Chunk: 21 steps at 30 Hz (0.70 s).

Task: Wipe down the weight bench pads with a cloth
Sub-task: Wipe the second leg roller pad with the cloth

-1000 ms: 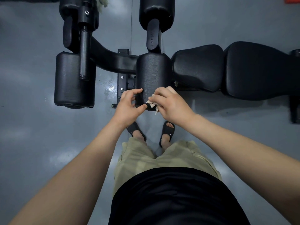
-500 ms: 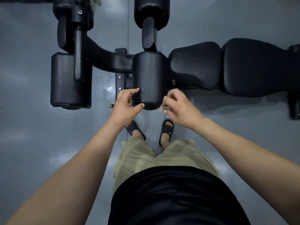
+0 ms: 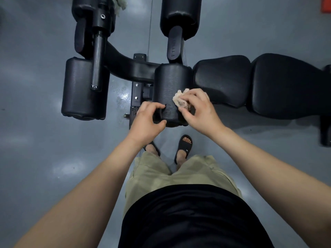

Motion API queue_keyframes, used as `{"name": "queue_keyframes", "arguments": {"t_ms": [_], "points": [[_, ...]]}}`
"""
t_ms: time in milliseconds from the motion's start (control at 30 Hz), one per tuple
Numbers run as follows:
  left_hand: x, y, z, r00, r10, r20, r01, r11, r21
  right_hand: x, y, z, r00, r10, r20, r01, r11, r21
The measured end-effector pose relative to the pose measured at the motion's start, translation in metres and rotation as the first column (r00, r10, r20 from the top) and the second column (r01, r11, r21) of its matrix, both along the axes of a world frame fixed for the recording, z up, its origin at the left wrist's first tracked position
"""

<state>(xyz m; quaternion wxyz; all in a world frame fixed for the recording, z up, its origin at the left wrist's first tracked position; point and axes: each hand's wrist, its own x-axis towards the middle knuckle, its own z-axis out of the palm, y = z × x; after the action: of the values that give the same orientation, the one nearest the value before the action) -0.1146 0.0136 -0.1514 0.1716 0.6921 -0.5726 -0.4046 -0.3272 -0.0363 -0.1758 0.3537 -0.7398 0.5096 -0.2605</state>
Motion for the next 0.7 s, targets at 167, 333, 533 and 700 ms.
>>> {"name": "queue_keyframes", "arguments": {"t_ms": [167,333,533,700], "points": [[0.006,-0.002,0.000,1.000,0.019,-0.005,-0.019,1.000,0.016,0.001,-0.018,-0.005,0.991,-0.125,0.038,0.120,0.987,0.106],[0.009,-0.006,-0.003,0.995,0.103,-0.003,-0.103,0.990,0.102,0.010,-0.060,0.004,0.972,-0.236,-0.023,0.236,0.955,0.180],[0.009,-0.010,0.000,0.997,0.068,0.048,-0.073,0.990,0.119,0.027,-0.096,0.013,0.957,-0.286,-0.043,0.288,0.953,0.096],[0.007,-0.009,0.000,0.997,0.040,0.060,-0.045,0.996,0.083,0.030,-0.077,0.009,0.960,-0.262,-0.095,0.265,0.964,0.017]]}}
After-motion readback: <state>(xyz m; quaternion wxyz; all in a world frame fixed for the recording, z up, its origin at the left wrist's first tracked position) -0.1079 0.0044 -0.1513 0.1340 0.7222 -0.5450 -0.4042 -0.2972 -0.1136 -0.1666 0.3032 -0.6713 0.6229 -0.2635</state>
